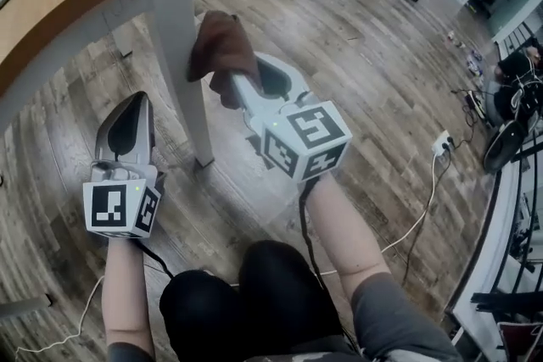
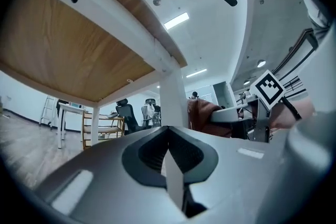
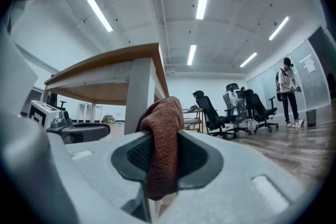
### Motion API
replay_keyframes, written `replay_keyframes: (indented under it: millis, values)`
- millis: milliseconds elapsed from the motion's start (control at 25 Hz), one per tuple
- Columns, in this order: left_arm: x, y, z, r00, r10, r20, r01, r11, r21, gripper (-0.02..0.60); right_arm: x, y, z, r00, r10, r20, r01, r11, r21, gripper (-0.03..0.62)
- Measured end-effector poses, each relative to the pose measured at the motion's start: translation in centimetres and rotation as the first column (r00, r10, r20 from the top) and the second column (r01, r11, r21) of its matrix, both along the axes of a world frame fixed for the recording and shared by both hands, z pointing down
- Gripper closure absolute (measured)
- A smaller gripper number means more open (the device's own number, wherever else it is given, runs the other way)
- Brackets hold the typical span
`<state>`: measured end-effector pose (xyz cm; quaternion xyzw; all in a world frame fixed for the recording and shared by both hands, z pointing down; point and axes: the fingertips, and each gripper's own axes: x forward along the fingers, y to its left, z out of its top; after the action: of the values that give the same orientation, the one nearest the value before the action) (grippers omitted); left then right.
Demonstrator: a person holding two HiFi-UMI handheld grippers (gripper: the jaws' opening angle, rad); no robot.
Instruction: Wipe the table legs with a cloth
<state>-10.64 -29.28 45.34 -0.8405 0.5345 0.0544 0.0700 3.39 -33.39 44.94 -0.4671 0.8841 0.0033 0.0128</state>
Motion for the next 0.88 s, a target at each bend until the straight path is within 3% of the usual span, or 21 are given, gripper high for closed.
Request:
replay_keyframes:
  millis: [200, 360, 560, 880]
  values:
    - [0.5, -0.6, -3.9, 1.0, 0.025, -0.006, -0.024, 0.998, 0.051, 0.561, -0.4, -1.0, -7.2, 1.0, 0.001, 0.0, -0.001, 0.993, 0.114, 0.502]
    - [0.6, -0.9, -3.8, 0.999, 0.027, -0.023, -0.026, 0.999, 0.046, 0.562, -0.5, -2.4, -7.9, 0.999, 0.013, -0.038, -0.009, 0.993, 0.117, 0.502]
    - [0.6, -0.5, -0.9, 1.0, 0.025, -0.01, -0.025, 1.0, 0.016, 0.562, -1.9, -2.9, -3.5, 0.988, -0.04, -0.149, 0.048, 0.998, 0.047, 0.502]
    - [-0.2, -0.2, 5.8, 1.0, 0.012, 0.002, -0.012, 0.997, -0.08, 0.562, -2.5, -2.0, 7.5, 0.974, -0.074, -0.213, 0.053, 0.994, -0.099, 0.502]
